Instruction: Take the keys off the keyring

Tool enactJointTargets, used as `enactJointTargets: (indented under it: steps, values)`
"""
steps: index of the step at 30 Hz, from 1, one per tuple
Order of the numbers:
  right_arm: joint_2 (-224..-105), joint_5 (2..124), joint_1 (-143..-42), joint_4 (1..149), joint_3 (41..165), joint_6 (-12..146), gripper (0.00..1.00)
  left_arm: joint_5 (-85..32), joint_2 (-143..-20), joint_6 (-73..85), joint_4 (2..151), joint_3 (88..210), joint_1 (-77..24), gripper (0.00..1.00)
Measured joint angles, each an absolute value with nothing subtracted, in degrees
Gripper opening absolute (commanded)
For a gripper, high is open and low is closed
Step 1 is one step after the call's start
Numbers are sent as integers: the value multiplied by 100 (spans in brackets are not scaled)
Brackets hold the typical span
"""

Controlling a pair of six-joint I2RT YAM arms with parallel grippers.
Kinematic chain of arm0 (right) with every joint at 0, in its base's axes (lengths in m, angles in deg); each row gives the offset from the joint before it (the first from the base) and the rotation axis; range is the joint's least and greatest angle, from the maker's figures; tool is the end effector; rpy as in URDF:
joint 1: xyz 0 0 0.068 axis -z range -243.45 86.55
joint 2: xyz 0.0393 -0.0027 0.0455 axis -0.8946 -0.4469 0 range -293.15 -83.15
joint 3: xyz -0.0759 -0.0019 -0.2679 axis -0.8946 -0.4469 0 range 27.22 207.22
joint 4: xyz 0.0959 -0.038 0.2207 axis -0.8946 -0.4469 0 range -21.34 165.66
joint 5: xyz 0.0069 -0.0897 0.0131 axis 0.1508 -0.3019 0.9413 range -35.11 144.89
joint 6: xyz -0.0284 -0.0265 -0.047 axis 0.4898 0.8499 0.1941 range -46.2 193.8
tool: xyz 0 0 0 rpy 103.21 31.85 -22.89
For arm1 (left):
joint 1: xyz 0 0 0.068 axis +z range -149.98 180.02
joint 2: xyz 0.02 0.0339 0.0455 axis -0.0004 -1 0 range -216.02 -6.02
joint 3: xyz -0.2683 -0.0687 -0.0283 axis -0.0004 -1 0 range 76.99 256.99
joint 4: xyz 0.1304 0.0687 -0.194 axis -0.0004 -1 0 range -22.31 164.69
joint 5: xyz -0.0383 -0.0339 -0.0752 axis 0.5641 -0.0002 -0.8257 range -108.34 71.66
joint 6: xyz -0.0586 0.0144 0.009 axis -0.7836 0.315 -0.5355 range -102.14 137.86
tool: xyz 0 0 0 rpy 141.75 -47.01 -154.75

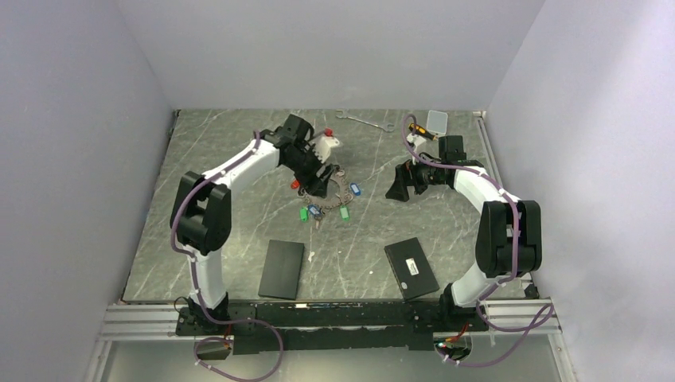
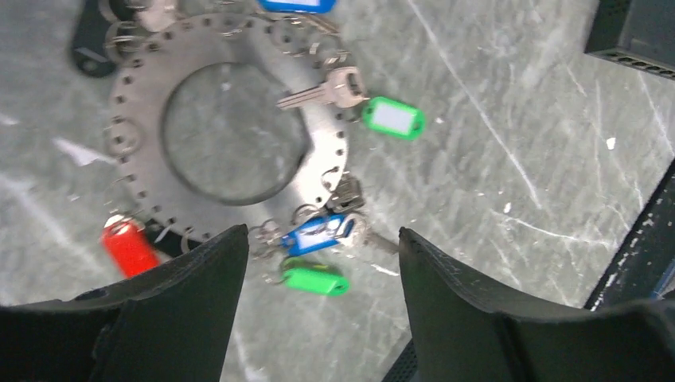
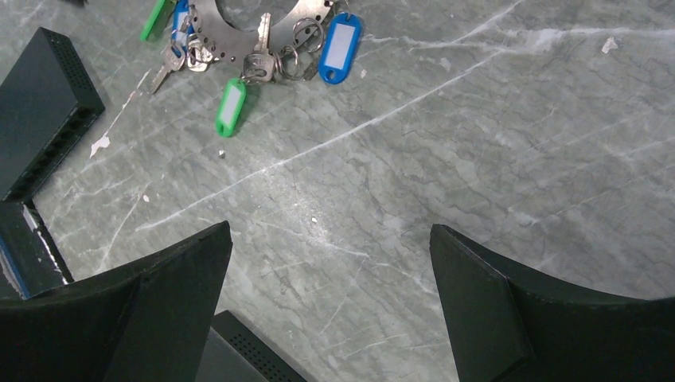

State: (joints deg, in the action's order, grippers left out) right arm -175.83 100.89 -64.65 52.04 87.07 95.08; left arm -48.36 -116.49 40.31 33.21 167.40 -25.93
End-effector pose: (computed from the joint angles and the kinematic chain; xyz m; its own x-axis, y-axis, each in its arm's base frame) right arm 0.3125 0.0394 0.2229 -0.6268 -0.2652 -0.7326 -0.6863 0.6331 0.3580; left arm 0.3507 -0.1962 0.2453 -0.5040 0.6130 -0.6084 0.8502 0.4762 -0.2245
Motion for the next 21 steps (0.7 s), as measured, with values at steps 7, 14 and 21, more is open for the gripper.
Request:
enactJointTargets:
  steps: [7,14,21]
  values:
    - [-17583,10102,-6465,5241,8707,9460,100,-4589,-11691,3819,3378,16528,-3210,67]
    - [-17563,10095,-6465,5263,8707,9462,100,-3610,-12091,3736,3616,16528,-3804,67]
    - [-17535,10100,-6467,5263,8707,9464,100,-2889,-12209,3616,3736,16465,-3865,78]
